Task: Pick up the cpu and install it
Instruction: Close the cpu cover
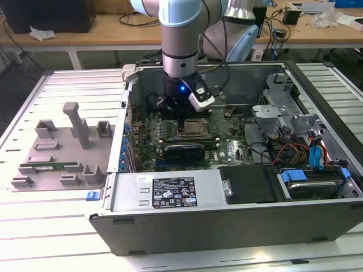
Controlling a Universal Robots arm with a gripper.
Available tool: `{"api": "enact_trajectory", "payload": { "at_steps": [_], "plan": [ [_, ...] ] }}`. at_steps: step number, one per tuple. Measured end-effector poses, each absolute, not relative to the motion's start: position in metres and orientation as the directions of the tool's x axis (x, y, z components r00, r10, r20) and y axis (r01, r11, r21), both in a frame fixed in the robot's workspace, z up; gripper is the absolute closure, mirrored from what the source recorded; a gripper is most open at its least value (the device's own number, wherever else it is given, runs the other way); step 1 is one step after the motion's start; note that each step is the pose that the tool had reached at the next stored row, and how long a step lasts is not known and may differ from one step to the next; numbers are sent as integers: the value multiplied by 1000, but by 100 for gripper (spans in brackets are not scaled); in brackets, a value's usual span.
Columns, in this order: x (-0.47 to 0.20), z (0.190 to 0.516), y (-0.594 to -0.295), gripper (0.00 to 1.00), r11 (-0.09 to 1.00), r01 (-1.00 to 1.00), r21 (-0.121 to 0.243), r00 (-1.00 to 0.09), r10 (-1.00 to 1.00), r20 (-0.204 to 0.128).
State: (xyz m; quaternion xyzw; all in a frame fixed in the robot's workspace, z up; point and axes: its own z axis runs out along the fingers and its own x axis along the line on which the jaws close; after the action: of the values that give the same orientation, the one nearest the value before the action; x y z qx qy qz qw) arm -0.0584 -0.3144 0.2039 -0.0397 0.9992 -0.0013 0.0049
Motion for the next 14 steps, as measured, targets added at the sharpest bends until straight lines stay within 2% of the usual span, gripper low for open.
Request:
{"api": "enact_trajectory", "payload": {
  "at_steps": [14],
  "plan": [
    [-59,222,-314,89,997,-79,-3,-997,-79,-10]
  ]
}}
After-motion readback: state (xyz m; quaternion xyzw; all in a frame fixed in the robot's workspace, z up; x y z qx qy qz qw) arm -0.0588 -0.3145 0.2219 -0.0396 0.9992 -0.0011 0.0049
